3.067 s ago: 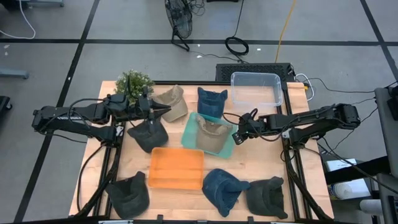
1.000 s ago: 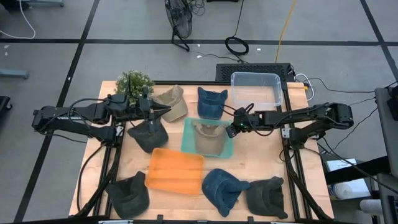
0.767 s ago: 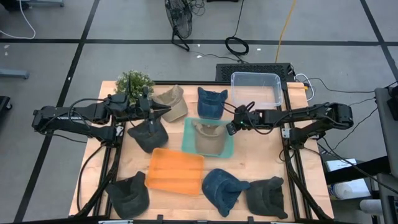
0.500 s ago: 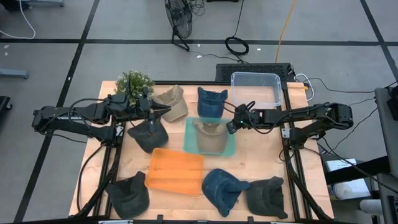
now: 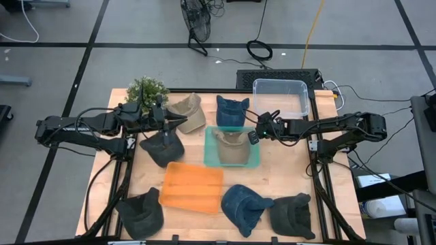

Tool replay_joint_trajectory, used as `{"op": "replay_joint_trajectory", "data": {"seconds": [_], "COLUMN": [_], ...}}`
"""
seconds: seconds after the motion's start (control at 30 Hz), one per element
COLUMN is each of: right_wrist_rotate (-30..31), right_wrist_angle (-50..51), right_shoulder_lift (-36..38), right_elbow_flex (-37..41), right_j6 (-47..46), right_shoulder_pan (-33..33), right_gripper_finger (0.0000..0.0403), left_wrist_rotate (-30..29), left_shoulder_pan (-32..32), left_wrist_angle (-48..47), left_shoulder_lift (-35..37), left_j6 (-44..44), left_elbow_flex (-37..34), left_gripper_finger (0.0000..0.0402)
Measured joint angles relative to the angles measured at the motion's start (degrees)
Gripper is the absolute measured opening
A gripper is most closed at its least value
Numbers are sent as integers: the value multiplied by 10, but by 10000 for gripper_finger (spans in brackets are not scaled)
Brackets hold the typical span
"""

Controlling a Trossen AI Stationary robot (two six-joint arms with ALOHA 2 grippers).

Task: Pick & Place hat
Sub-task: Adjust the bins on the table

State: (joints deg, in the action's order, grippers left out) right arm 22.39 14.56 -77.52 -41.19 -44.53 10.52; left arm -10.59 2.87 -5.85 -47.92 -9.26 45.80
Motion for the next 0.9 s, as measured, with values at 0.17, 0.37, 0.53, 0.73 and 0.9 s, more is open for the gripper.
{"op": "replay_joint_trajectory", "data": {"seconds": [0.17, 0.37, 0.53, 0.73, 0.9], "right_wrist_rotate": [2, 1, 0, -3, -86], "right_wrist_angle": [-2, -54, -70, -52, -64], "right_shoulder_lift": [0, 5, 29, 56, 59], "right_elbow_flex": [0, 0, 0, -1, -1], "right_j6": [3, 39, 53, 55, 103], "right_shoulder_pan": [0, 0, 0, -2, -18], "right_gripper_finger": [20, 21, 41, 84, 111], "left_wrist_rotate": [0, 0, 22, 51, 60], "left_shoulder_pan": [0, 0, 0, 0, 0], "left_wrist_angle": [0, 0, -14, -17, -18], "left_shoulder_lift": [0, 0, 0, 0, -1], "left_j6": [0, 1, -7, -7, 5], "left_elbow_flex": [0, 0, 0, 0, 0], "left_gripper_finger": [47, 47, 47, 47, 47]}}
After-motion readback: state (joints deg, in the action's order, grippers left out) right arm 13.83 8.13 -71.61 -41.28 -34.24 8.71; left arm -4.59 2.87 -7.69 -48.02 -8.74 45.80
